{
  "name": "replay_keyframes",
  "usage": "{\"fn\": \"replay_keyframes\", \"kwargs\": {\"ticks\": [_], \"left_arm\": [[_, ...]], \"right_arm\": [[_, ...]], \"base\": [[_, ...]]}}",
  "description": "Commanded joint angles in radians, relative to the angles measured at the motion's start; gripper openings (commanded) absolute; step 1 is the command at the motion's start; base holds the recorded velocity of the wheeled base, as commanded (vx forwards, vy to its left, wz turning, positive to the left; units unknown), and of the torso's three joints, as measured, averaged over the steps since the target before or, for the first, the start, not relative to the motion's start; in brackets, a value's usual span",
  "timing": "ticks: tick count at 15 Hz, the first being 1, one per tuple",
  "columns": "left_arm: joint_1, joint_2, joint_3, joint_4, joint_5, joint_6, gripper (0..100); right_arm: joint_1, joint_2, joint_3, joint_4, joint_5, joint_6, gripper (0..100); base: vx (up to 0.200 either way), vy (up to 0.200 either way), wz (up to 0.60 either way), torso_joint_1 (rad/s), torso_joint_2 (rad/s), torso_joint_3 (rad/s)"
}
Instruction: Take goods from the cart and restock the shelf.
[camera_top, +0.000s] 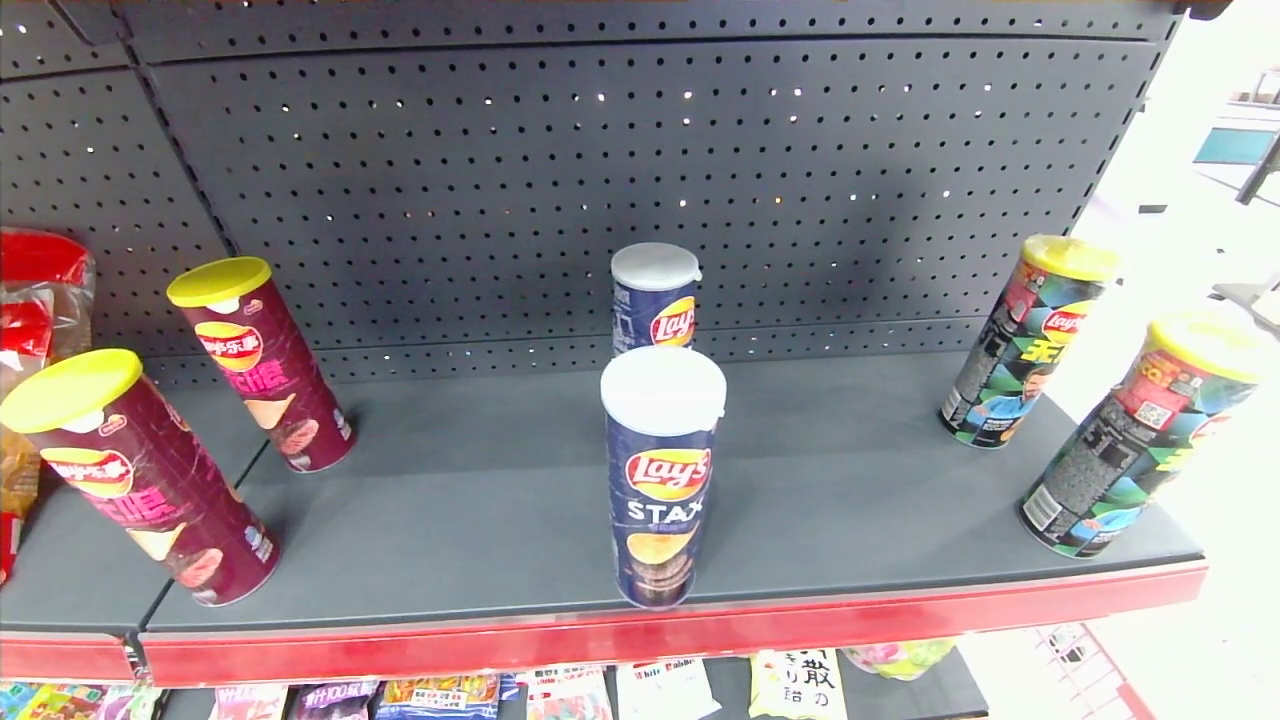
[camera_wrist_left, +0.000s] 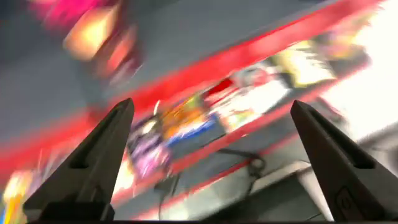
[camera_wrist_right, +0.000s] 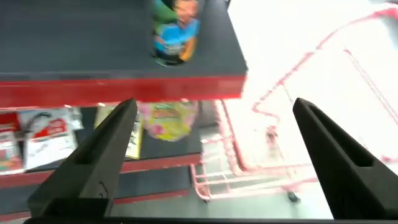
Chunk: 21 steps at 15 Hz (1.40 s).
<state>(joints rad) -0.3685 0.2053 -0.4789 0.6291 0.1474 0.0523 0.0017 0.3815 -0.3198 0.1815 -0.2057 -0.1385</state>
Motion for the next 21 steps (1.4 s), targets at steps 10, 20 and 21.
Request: {"fn": "replay_keyframes", "kwargs": {"ticks": [10, 20, 21], "left_arm": [[0.056, -0.205, 0.296, -0.295, -0.077, -0.045, 100], [0.293, -0.024, 0.266, -0.284, 0.192, -0.057, 100], [0.313, -0.081, 0.295, -0.289, 0.119, -0.052, 100]], "right_arm": [[0.003, -0.381, 0.222, -0.017, 0.204, 0.203, 100], [-0.014, -0.289, 0.242, -0.068, 0.249, 0.109, 100], [-0.020, -0.291, 0.240, -0.068, 0.230, 0.108, 100]], "base": [[0.000, 0.000, 0.00, 0.000, 0.00, 0.000], [0.000, 0.000, 0.00, 0.000, 0.00, 0.000], [0.000, 0.000, 0.00, 0.000, 0.00, 0.000]]}}
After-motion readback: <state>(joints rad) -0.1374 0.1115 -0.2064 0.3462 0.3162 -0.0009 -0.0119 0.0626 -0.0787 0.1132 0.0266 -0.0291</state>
